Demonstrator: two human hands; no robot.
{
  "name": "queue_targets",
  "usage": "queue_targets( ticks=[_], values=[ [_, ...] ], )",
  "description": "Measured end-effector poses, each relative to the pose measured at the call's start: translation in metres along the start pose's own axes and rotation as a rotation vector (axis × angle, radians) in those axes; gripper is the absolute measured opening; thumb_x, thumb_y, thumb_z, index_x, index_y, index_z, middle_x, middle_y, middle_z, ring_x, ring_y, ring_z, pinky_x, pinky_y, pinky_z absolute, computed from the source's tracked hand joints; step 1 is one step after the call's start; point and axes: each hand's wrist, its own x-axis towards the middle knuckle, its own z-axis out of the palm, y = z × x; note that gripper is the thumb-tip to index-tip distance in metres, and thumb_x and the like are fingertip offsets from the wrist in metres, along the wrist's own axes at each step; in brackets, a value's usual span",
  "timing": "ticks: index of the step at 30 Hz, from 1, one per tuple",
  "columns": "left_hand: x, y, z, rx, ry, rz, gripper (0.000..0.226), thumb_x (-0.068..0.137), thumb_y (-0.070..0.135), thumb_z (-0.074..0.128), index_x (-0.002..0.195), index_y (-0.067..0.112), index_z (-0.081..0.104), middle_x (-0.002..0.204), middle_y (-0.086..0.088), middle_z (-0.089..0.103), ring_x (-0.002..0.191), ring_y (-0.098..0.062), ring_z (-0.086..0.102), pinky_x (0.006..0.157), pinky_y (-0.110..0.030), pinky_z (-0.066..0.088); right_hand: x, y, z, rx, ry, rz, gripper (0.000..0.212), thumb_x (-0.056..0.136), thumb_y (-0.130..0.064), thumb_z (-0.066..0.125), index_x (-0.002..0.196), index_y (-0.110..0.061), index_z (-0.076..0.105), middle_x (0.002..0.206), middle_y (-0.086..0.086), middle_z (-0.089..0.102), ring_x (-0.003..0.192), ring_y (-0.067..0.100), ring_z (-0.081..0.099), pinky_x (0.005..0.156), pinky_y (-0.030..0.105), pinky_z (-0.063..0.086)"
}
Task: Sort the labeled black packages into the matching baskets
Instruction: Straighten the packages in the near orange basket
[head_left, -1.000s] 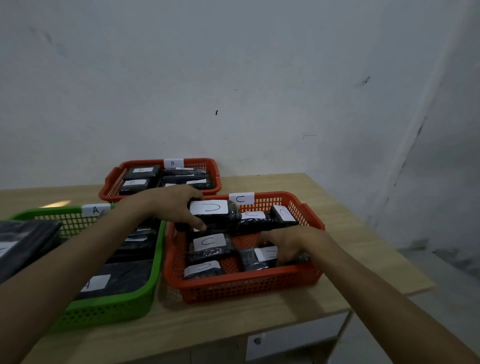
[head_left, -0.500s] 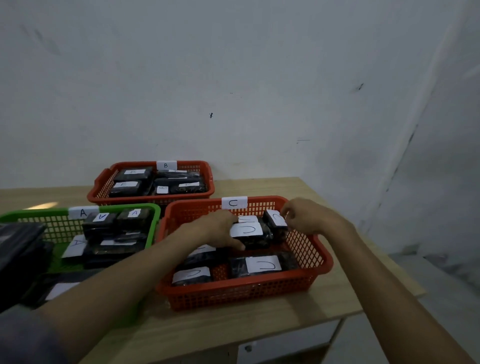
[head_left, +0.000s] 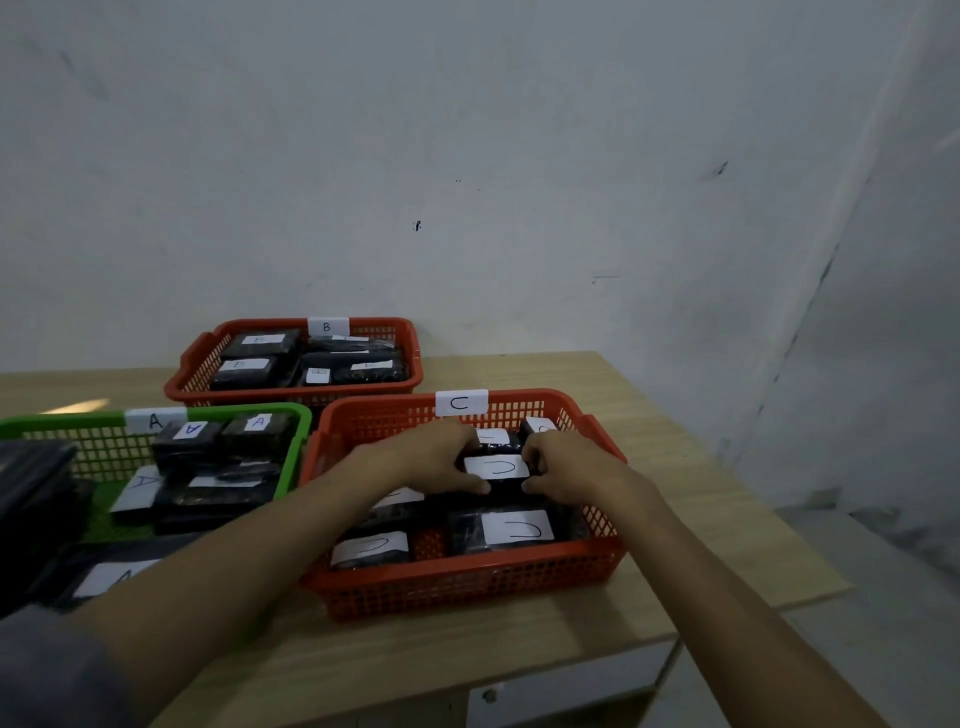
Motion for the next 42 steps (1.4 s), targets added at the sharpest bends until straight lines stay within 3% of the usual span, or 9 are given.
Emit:
queue_targets(
  ticks=[5,10,15,21,24,26,30,33,42],
  values=[
    [-0.045,-0.026,-0.048,0.028,-0.22,0.002,0.036,0.074,0.056,0.076,0.097,0.034,0.061,0.102,0.013,0.06,0.093,-0.009,0.058,0.077,-0.027,0.049,0.0,-0.003,0.007,-0.081,0.059,0.002,0.025,0.087,-0.026,0.069,0.108,-0.023,0.056,0.102,-0.002,0.06,0.089,0.016,0.059,0.079,0.04,0.056],
    [-0.076,-0.033,-0.047,0.149,-0.524,-0.105,0.046,0.069,0.053,0.081,0.108,0.036,0.063,0.101,0.015,0.063,0.09,-0.004,0.058,0.073,-0.025,0.046,-0.003,-0.035,-0.008,-0.078,-0.008,-0.022,0.028,0.086,-0.035,0.07,0.107,-0.019,0.061,0.106,0.001,0.062,0.09,0.018,0.059,0.071,0.033,0.05],
    [-0.084,-0.036,-0.018,0.251,-0.388,-0.09,0.048,0.08,0.035,0.078,0.122,0.029,0.057,0.117,0.006,0.059,0.096,-0.014,0.055,0.079,-0.028,0.052,-0.013,-0.054,0.001,-0.086,-0.257,-0.065,0.056,0.082,-0.053,0.073,0.123,-0.016,0.063,0.119,0.001,0.063,0.096,0.016,0.059,0.077,0.029,0.048],
    [-0.085,-0.037,-0.002,0.261,-0.152,0.087,0.051,0.078,0.04,0.077,0.122,0.031,0.053,0.116,0.006,0.057,0.094,-0.011,0.049,0.072,-0.025,0.045,-0.018,-0.05,0.013,-0.088,-0.224,-0.093,0.052,0.082,-0.047,0.074,0.124,-0.018,0.065,0.119,-0.001,0.063,0.099,0.015,0.059,0.081,0.029,0.05],
    [-0.083,-0.039,0.0,0.264,-0.084,0.128,0.054,0.077,0.049,0.075,0.123,0.031,0.054,0.118,0.006,0.053,0.103,-0.011,0.049,0.081,-0.03,0.05,-0.017,-0.046,0.014,-0.076,-0.219,-0.092,0.053,0.08,-0.05,0.075,0.123,-0.02,0.065,0.116,-0.002,0.064,0.095,0.013,0.06,0.079,0.03,0.052],
    [-0.081,-0.041,-0.003,0.202,-0.044,0.123,0.055,0.079,0.059,0.068,0.125,0.033,0.054,0.124,0.007,0.05,0.108,-0.009,0.044,0.087,-0.03,0.047,-0.016,-0.044,0.011,-0.008,-0.123,-0.079,0.055,0.08,-0.056,0.073,0.121,-0.02,0.064,0.114,-0.001,0.064,0.092,0.011,0.06,0.075,0.029,0.051],
    [-0.075,-0.044,-0.004,0.284,0.019,0.099,0.047,0.092,0.049,0.057,0.135,0.031,0.052,0.136,0.004,0.05,0.121,-0.016,0.048,0.093,-0.037,0.048,-0.006,-0.039,0.009,-0.06,0.147,-0.072,0.057,0.092,-0.052,0.06,0.142,-0.026,0.05,0.139,0.007,0.049,0.126,0.026,0.047,0.1,0.046,0.047],
    [-0.073,-0.046,-0.002,0.354,-0.015,0.084,0.045,0.094,0.038,0.059,0.138,0.033,0.05,0.136,0.004,0.052,0.119,-0.017,0.053,0.088,-0.037,0.052,0.001,-0.039,0.019,-0.138,-0.009,-0.091,0.063,0.094,-0.05,0.06,0.149,-0.029,0.04,0.146,0.011,0.041,0.134,0.032,0.037,0.102,0.049,0.043],
    [-0.071,-0.052,0.002,0.441,-0.023,0.05,0.056,0.09,0.012,0.058,0.14,0.034,0.044,0.131,0.002,0.055,0.104,-0.021,0.059,0.064,-0.029,0.044,0.004,-0.036,0.03,-0.169,0.085,-0.09,0.057,0.094,-0.046,0.06,0.147,-0.03,0.043,0.143,0.01,0.044,0.133,0.03,0.038,0.1,0.047,0.041]
  ],
)
